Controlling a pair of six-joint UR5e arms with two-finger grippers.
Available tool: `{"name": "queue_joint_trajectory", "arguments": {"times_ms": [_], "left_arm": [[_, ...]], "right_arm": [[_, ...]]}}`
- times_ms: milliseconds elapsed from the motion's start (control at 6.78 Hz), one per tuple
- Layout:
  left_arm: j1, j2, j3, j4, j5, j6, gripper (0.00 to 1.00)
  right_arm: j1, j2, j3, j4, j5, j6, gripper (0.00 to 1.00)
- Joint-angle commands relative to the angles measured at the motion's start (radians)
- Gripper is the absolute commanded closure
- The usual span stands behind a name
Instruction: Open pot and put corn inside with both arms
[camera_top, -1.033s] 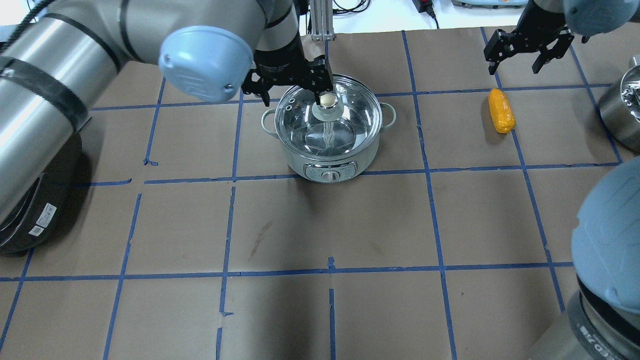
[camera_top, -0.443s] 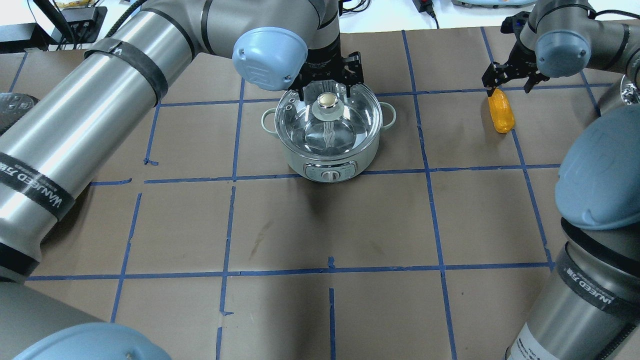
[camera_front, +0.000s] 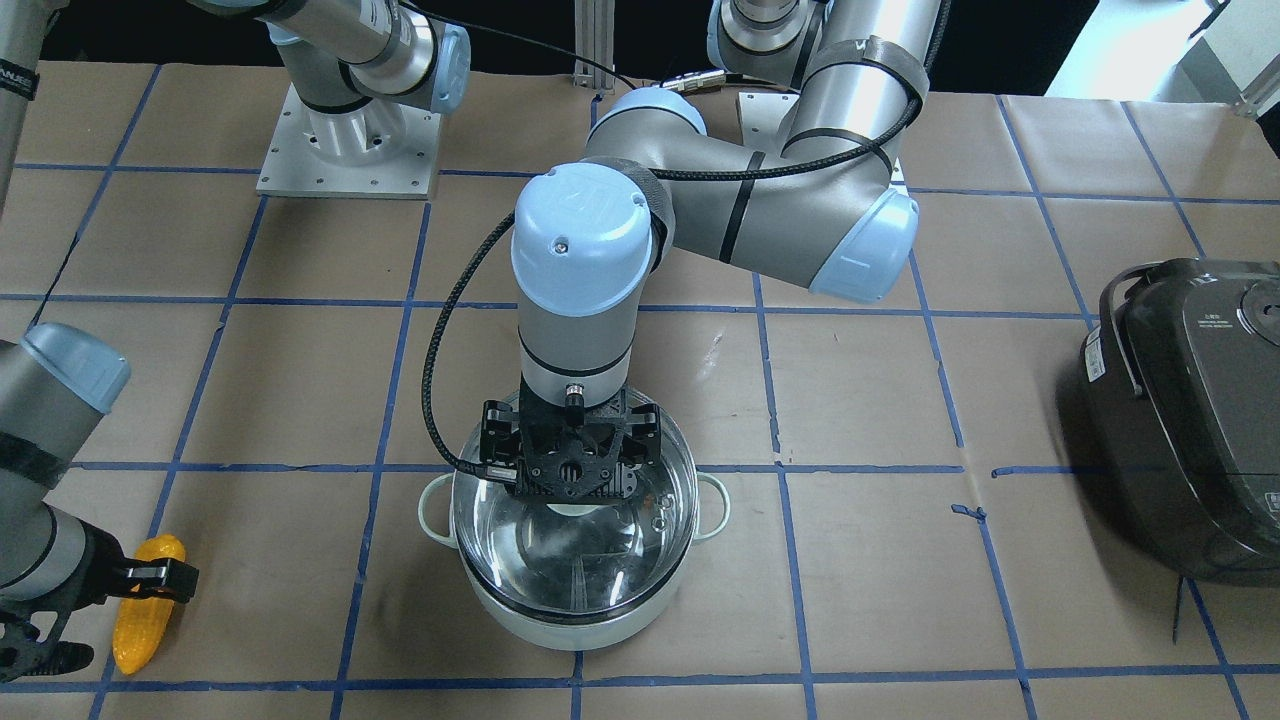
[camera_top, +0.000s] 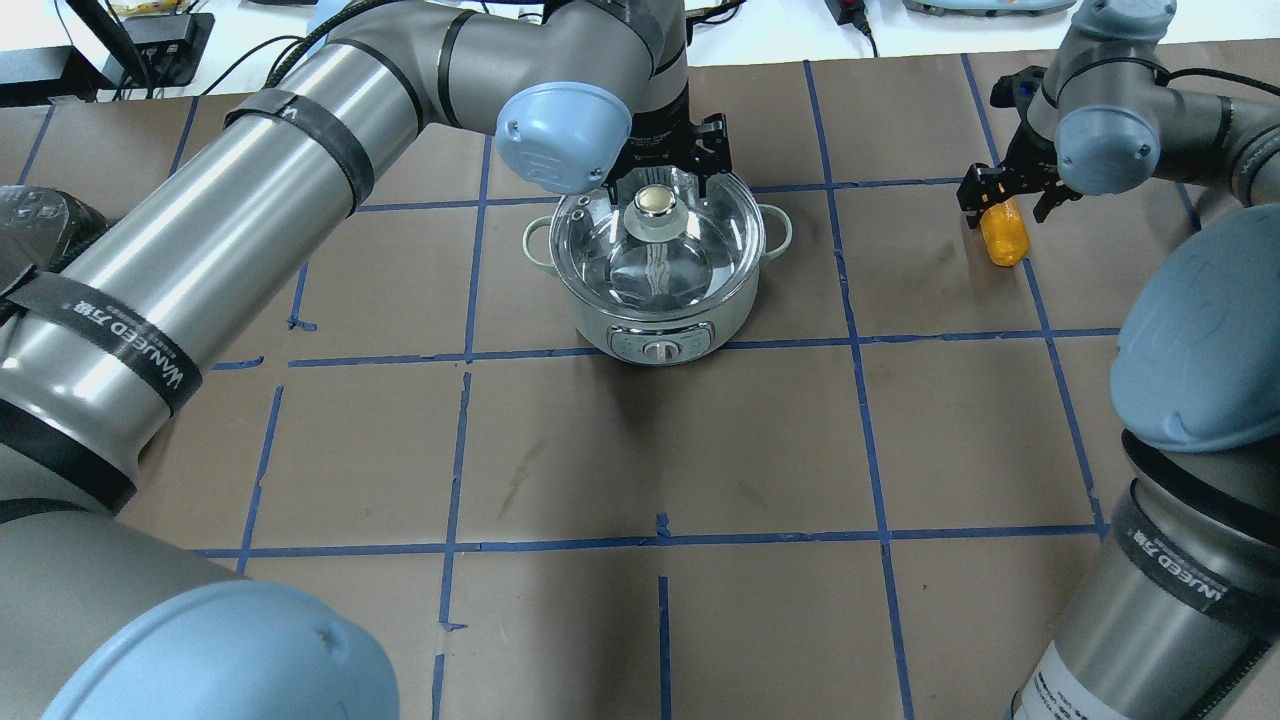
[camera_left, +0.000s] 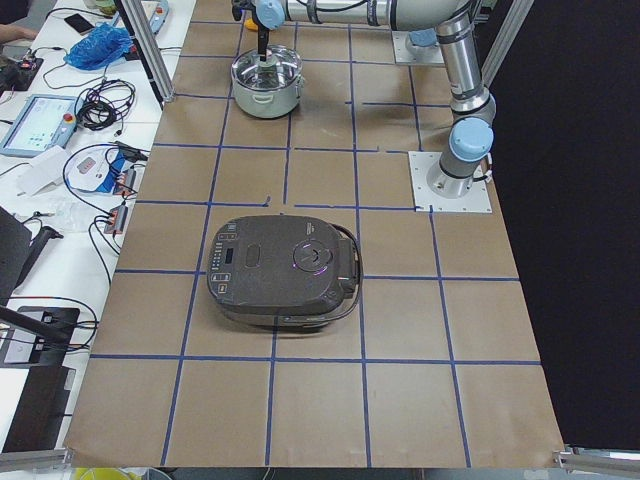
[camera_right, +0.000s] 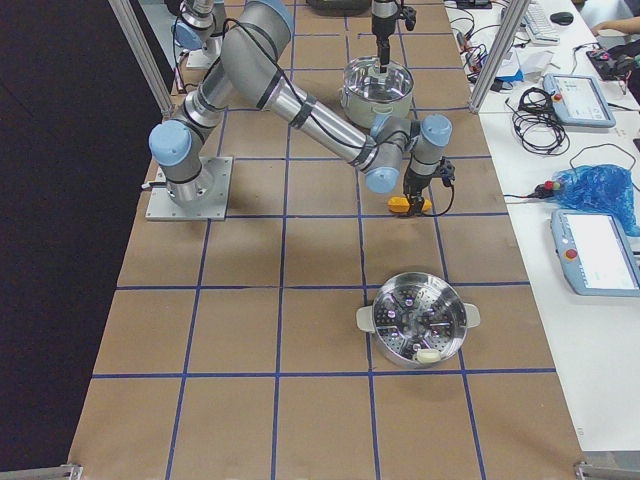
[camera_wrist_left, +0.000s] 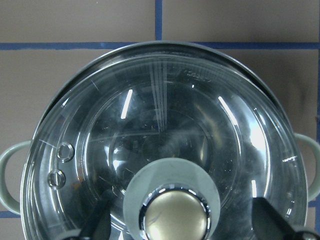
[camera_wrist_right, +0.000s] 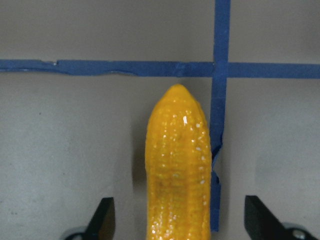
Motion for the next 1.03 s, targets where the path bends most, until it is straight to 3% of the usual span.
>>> {"name": "queue_joint_trajectory", "arguments": {"times_ms": [0,148,443,590,885], "left_arm": [[0.000,-0.010,-0.011,0.003,-0.005,-0.001,0.00],[0.000,-0.010,-0.013,0.000,-0.004,-0.001,0.04],[0.000,-0.008,-0.013,-0.005,-0.002,0.002,0.64],[0.000,-0.008,-0.013,-0.006,-0.002,0.002,0.80],[0.000,0.037,0.002,-0.046,0.001,0.006,0.84]], "right_arm": [[-0.001,0.005,0.007,-0.017,-0.003,0.000,0.64],[-0.001,0.002,-0.003,-0.014,-0.005,0.003,0.83],[-0.001,-0.020,-0.019,-0.002,0.003,0.011,0.88],[0.002,-0.060,-0.034,0.024,0.004,0.011,0.88],[0.069,-0.192,-0.037,0.180,0.006,0.041,0.88]]}}
